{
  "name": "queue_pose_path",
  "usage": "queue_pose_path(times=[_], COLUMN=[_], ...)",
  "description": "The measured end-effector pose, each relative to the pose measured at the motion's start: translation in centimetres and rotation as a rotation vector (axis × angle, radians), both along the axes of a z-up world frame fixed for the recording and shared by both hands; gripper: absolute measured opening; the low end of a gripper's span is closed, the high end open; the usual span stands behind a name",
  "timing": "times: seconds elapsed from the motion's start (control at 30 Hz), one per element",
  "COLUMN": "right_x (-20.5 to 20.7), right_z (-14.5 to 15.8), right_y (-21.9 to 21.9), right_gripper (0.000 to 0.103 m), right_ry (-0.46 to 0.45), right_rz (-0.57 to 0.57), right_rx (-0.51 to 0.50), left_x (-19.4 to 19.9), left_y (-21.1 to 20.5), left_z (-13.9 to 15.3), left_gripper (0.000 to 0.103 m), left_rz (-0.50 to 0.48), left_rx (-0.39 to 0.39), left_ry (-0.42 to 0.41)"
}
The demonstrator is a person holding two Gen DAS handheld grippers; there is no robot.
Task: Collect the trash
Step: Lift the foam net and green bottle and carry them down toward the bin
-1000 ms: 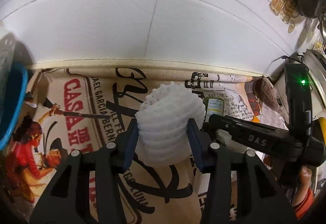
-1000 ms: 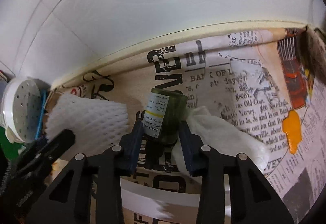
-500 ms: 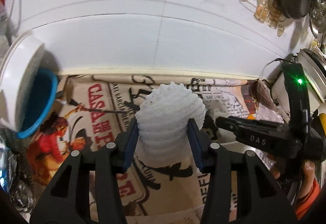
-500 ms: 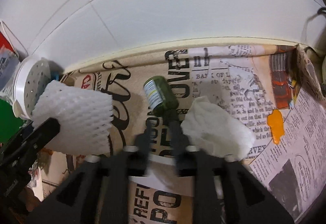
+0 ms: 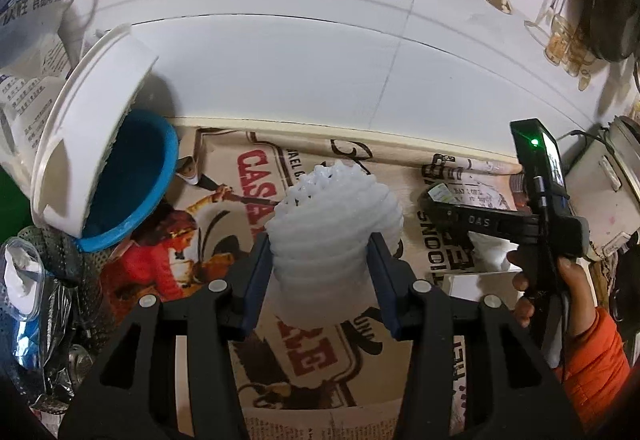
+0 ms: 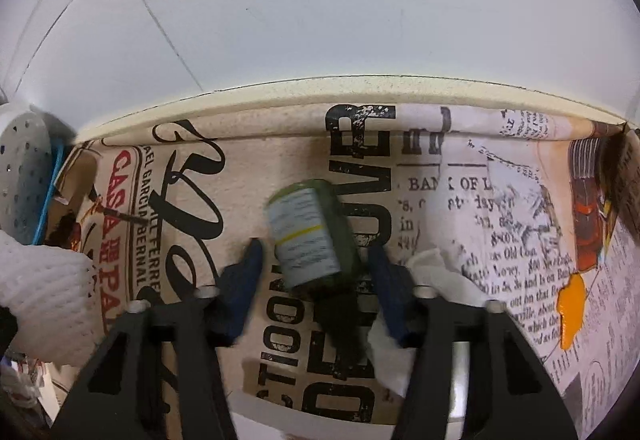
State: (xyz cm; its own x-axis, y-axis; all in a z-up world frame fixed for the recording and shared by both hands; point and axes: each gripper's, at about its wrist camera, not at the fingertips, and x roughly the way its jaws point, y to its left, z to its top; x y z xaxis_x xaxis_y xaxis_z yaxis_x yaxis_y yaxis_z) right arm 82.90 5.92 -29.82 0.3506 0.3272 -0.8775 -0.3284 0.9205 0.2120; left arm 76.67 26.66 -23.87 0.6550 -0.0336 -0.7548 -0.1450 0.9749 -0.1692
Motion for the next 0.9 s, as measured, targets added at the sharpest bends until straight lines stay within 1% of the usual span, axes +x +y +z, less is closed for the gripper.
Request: queue_pose_path(times=[0.1,0.17,0.23,0.4,0.53,0.63,0.77,0.9], right_x=[-0.5,-1.5,-2.8,-7.1,-11.2,-14.5,-19.4,-23.9], right_z=[0.5,1.3,2.7,7.3,11.0,13.0,15.5,16.9], right_y=[-0.6,-1.2,-2.2,-5.9,-9.6,-11.7,-14.4,-15.8], right_gripper=[0.043,0.042,0.042,0.042,0.042,0.042,0.042,0.042], right_ry=[0.001,-0.010,-0.027,-0.100,-0.173,-0.207,-0.242,-0.258], right_rz=[0.008,0.006,0.001,-0.003,0.024,0.056,0.104,0.143], right_rx=[0.023,0.038,0.065,0.137,0.175,0.202,0.215,0.221], left_x=[-0.3,-0.7,-1.2,-3.2,-6.4,-9.4,-13.9,-17.8], left_y=[-0.3,-1.0,-1.8,-4.9,-8.4,-10.8,-13.7,-15.6], left_z=[0.3,0.7,1.2,3.2,5.2,6.7,8.5,9.9], left_gripper=[0.047,0.047,0.047,0.047,0.047,0.047,0.047,0.047], left_rz=[0.004,0.001,-0.001,-0.004,0.010,0.035,0.065,0.071], left_rx=[0.001,0.003,0.007,0.014,0.036,0.030,0.020,0.013], left_ry=[-0.001,-0.006,-0.010,-0.039,-0.082,-0.108,-0.141,-0.157])
